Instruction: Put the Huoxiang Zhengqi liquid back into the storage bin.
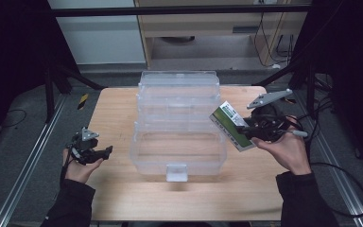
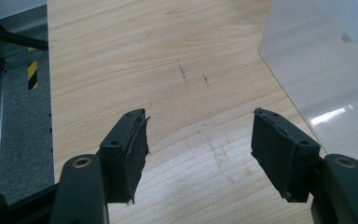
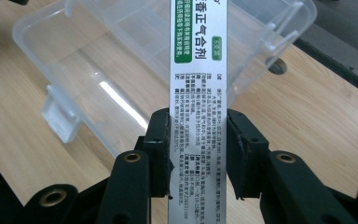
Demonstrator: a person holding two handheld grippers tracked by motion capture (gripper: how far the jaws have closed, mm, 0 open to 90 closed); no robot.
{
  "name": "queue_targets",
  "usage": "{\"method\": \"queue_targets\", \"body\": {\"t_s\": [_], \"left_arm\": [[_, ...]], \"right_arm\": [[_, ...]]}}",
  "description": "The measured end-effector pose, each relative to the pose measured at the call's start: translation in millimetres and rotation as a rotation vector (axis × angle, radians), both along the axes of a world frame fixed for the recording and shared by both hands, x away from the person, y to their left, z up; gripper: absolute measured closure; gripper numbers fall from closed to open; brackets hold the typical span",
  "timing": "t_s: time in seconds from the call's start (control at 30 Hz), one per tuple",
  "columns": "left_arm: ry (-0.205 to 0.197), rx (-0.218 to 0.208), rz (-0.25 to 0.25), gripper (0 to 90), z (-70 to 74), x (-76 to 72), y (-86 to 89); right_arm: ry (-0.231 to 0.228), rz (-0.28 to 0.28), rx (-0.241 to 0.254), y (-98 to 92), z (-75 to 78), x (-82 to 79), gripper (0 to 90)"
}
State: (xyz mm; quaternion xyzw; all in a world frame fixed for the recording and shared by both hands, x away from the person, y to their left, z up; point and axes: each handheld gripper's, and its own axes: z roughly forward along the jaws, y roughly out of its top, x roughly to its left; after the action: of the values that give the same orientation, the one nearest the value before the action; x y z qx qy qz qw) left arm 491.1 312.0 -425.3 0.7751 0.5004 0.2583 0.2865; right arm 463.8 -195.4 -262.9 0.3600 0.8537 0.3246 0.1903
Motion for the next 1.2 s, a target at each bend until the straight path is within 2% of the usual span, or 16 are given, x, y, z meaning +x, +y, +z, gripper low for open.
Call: {"method": "queue_targets", "body": {"t_s": [0.23,0.53,0.67,1.2], "left_arm": [[0.001,-0.001,0.0,35.3,-0.4,0.3,0.4],[0.001,-0.004,-0.002,35.3,0.0,0.4,0.8],[0.001,-0.006,0.001,35.4,0.1,0.5,1.5],[-0.003,-0.012,0.001,35.3,1.4,0.3,3.3]], "right_arm": [[0.008,0.082,-0.014,12.7,4.3,10.1,64.5],[0.044,0.198,0.003,25.7,5.3,24.2,64.6],[0.041,0.239,-0.024,31.9,4.4,29.9,64.5],[0.092,0.427,-0.07,52.2,-5.3,48.3,64.4]]}}
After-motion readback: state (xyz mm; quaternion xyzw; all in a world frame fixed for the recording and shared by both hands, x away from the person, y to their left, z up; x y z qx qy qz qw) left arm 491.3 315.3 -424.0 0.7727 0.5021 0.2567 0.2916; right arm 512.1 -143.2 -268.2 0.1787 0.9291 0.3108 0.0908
